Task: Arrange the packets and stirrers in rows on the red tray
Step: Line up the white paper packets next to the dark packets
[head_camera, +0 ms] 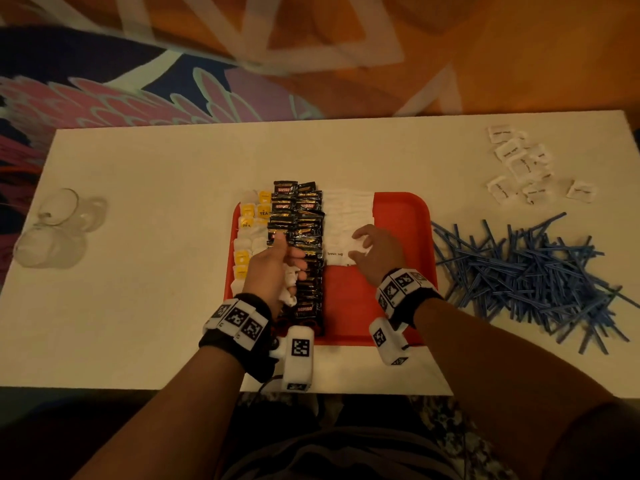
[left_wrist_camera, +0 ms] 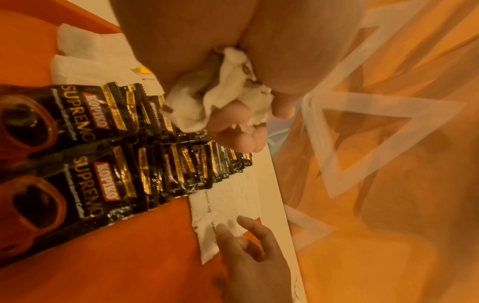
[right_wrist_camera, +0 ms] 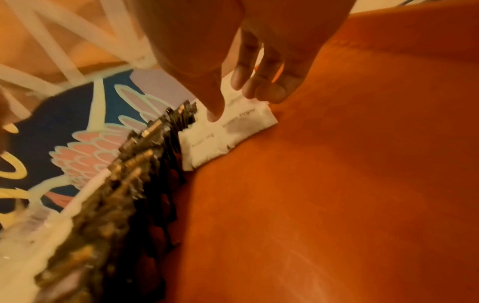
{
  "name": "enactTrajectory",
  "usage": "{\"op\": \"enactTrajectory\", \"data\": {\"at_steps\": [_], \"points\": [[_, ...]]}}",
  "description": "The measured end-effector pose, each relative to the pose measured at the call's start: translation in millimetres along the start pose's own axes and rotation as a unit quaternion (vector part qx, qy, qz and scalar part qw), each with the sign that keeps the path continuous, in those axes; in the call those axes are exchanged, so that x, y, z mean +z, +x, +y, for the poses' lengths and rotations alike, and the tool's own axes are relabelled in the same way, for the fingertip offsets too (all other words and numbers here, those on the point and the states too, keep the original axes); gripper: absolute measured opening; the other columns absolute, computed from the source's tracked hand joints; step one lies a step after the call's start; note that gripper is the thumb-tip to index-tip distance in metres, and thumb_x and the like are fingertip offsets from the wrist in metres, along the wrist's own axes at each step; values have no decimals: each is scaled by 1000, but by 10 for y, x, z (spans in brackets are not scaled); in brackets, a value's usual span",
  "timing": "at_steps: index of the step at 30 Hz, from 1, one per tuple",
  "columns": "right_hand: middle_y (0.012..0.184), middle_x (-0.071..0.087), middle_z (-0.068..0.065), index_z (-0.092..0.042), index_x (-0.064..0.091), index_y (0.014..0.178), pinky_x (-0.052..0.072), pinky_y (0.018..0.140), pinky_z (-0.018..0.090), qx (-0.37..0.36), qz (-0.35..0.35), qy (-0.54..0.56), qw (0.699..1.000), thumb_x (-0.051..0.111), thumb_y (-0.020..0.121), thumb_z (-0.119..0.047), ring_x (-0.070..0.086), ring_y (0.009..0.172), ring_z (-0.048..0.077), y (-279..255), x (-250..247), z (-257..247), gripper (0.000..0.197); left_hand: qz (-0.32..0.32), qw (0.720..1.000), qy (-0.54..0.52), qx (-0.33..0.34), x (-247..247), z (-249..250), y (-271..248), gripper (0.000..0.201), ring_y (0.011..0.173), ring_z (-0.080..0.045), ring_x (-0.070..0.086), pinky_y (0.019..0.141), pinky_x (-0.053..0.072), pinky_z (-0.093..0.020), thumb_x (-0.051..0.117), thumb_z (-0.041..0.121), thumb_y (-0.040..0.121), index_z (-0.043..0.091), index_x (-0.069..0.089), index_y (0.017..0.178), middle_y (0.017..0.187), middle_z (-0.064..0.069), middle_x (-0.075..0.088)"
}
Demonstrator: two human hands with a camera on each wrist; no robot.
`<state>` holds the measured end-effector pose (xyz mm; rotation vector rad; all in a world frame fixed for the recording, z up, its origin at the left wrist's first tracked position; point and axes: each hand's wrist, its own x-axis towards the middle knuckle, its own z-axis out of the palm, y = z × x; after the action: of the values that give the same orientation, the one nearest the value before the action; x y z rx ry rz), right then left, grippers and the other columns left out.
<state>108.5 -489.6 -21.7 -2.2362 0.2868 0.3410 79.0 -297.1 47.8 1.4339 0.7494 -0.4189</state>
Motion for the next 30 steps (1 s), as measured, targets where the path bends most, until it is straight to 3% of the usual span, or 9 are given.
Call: {"op": "enactTrajectory", "data": {"at_steps": [2, 5, 10, 13, 16, 21, 25, 28, 30], "points": [[83, 60, -5, -29, 61, 92, 47, 65, 24, -12, -5, 62, 998, 75, 82, -19, 58, 73, 10, -90, -118, -164, 20, -31, 999, -29, -10, 100, 82, -40, 63, 50, -15, 57, 35, 34, -19, 30, 56, 102, 7, 66, 87, 62, -3, 65], [75, 63, -7, -29, 64, 84, 46, 62, 18, -66, -42, 133, 988, 77, 81, -20, 59, 67, 3, -259, -339, -455, 16, -71, 997, -42, 10, 261, 178, -99, 72, 48, -20, 57, 34, 34, -20, 22, 63, 100, 6, 66, 89, 64, -9, 65], [84, 67, -8, -26, 72, 82, 44, 63, 11, -132, -100, 95, 982, 80, 79, -30, 59, 67, -1, -487, -679, -788, 9, -105, 994, -18, 30, 508, 364, -271, 78, 44, -23, 51, 37, 37, -22, 22, 72, 94, 9, 66, 92, 62, -12, 65], [79, 65, -12, -23, 71, 76, 42, 62, 11, -126, -92, 85, 984, 75, 83, -20, 60, 62, -2, -544, -844, -852, 9, -144, 989, -8, 38, 625, 465, -400, 77, 45, -23, 50, 37, 35, -22, 21, 72, 94, 9, 64, 93, 62, -14, 64], [72, 66, -12, -26, 67, 68, 47, 68, 20, -91, -56, 124, 987, 70, 86, -13, 61, 67, 2, -586, -973, -876, 23, -177, 983, -4, 54, 696, 523, -493, 69, 45, -22, 51, 38, 34, -21, 24, 66, 99, 9, 64, 95, 63, -14, 64], [72, 69, -5, -22, 65, 72, 49, 58, 28, -46, -6, 195, 980, 66, 88, -13, 65, 64, 8, -635, -1190, -873, 18, -197, 977, 24, 79, 710, 512, -597, 67, 38, -19, 42, 37, 32, -20, 37, 66, 95, 5, 65, 95, 57, -8, 59], [72, 70, -1, -18, 65, 75, 49, 55, 25, -51, -2, 211, 976, 67, 88, -12, 68, 62, 12, -641, -1261, -879, 15, -193, 970, 40, 144, 709, 444, -624, 41, 51, -17, 44, 42, 32, -22, 66, 53, 84, 12, 71, 89, 63, -3, 56], [75, 69, 1, -20, 66, 73, 55, 59, 31, -43, 14, 223, 974, 69, 87, -14, 66, 64, 16, -634, -1269, -877, 16, -164, 973, 44, 156, 726, 427, -623, 23, 49, -19, 41, 43, 32, -23, 69, 35, 91, 17, 71, 78, 57, -2, 55], [78, 70, 2, -21, 65, 72, 59, 66, 37, -27, 30, 240, 970, 68, 88, -14, 65, 61, 18, -627, -1256, -858, 18, -153, 973, 39, 166, 735, 429, -626, 13, 46, -18, 39, 42, 33, -22, 69, 25, 93, 17, 72, 83, 57, -2, 55]]}}
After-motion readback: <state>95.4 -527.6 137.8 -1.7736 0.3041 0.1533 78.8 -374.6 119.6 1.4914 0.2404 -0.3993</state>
